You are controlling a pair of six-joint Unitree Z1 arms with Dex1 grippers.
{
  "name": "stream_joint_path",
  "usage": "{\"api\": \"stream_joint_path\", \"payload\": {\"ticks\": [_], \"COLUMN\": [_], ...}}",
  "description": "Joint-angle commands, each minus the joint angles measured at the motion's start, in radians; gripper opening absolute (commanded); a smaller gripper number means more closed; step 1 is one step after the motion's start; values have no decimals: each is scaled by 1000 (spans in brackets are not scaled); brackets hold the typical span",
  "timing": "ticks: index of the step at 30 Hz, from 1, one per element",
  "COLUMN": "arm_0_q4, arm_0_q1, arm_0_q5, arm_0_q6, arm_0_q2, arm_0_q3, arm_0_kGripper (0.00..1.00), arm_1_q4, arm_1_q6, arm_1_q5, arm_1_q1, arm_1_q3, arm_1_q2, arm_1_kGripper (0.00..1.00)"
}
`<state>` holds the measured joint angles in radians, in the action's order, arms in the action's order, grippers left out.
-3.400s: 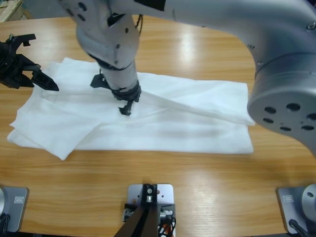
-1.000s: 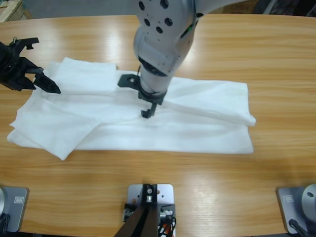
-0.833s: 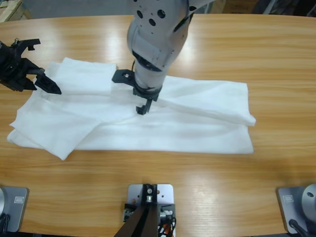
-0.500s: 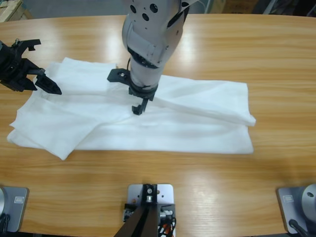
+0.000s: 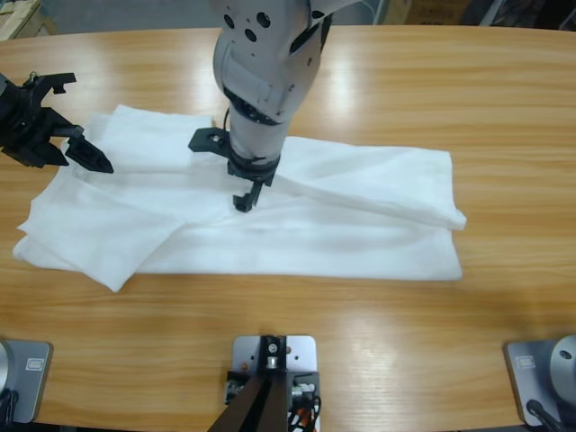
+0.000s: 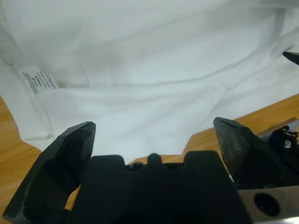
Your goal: Fold clothes
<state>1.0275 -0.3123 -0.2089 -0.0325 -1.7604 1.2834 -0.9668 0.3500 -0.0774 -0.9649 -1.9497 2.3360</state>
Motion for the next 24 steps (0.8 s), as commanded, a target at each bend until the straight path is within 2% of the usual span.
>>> {"api": "stream_joint_path", "payload": {"ticks": [1, 21, 23, 24], "arm_0_q4": [-14, -14, -14, -14], "arm_0_q1": [-8, -8, -8, -8], "arm_0_q5": [11, 11, 11, 11], "arm_0_q6": [-14, -14, -14, -14], "arm_0_q2": [-51, -54, -56, -56], "arm_0_q3": [-26, -26, -26, -26], "arm_0_kGripper": [977, 977, 977, 977], "arm_1_q4": [-37, -58, -62, -63], "arm_1_q6": [12, 6, 0, -6], "arm_1_q5": [-18, -20, -24, -34], "arm_1_q1": [-37, -49, -49, -49], "arm_1_q3": [-42, -55, -59, -63], "arm_1_q2": [85, 101, 101, 101], "arm_1_kGripper": [1000, 1000, 969, 878]}}
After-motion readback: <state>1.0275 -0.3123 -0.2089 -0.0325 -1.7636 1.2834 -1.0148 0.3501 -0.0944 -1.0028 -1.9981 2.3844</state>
